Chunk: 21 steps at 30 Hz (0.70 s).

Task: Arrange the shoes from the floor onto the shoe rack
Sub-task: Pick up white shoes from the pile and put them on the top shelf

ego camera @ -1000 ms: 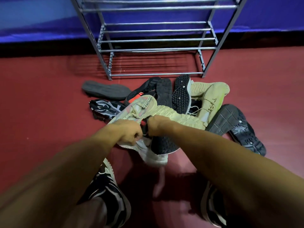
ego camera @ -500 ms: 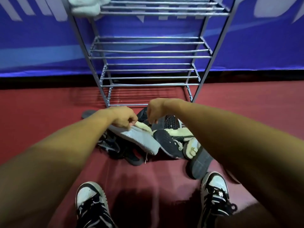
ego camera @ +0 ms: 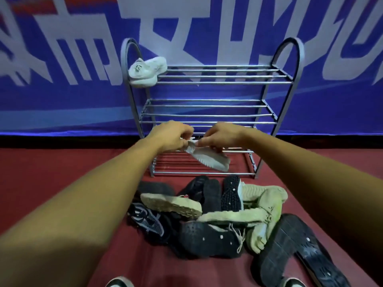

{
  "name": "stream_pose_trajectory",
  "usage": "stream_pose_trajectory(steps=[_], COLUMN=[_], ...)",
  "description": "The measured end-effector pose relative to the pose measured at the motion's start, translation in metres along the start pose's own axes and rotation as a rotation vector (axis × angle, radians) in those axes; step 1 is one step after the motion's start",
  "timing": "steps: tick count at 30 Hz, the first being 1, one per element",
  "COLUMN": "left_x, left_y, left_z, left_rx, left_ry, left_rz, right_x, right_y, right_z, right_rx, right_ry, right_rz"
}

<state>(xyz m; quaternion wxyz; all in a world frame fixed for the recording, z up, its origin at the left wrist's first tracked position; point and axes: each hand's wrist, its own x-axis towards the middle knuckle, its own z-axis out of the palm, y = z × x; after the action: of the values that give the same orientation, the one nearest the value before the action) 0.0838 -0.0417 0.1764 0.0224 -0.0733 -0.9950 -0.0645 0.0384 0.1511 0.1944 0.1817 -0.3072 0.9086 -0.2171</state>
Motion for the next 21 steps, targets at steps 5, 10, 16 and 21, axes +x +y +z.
stream_pose_trajectory(steps=[5,10,16,21], left_x=[-0.004,-0.003,-0.001,-0.003], left_y=[-0.005,-0.013,-0.024,-0.046], left_z=[-0.015,-0.014,-0.006,0.012], left_rx=[-0.122,-0.266,-0.69,-0.638], left_ry=[0.079,0.048,0.077,-0.109], left_rz=[-0.062,-0.037,-0.189,-0.464], right_x=[0.006,0.011,0.015,0.017], right_y=[-0.018,-0.019,-0.008,0.001], right_z=[-0.006,-0.007,-0.011,-0.008], right_rx=[-0.36,-0.437,-0.416,-0.363], right_ry=[0.134,0.265,0.47,0.595], right_rz=[-0.066,-0.104,-0.153,-0.197])
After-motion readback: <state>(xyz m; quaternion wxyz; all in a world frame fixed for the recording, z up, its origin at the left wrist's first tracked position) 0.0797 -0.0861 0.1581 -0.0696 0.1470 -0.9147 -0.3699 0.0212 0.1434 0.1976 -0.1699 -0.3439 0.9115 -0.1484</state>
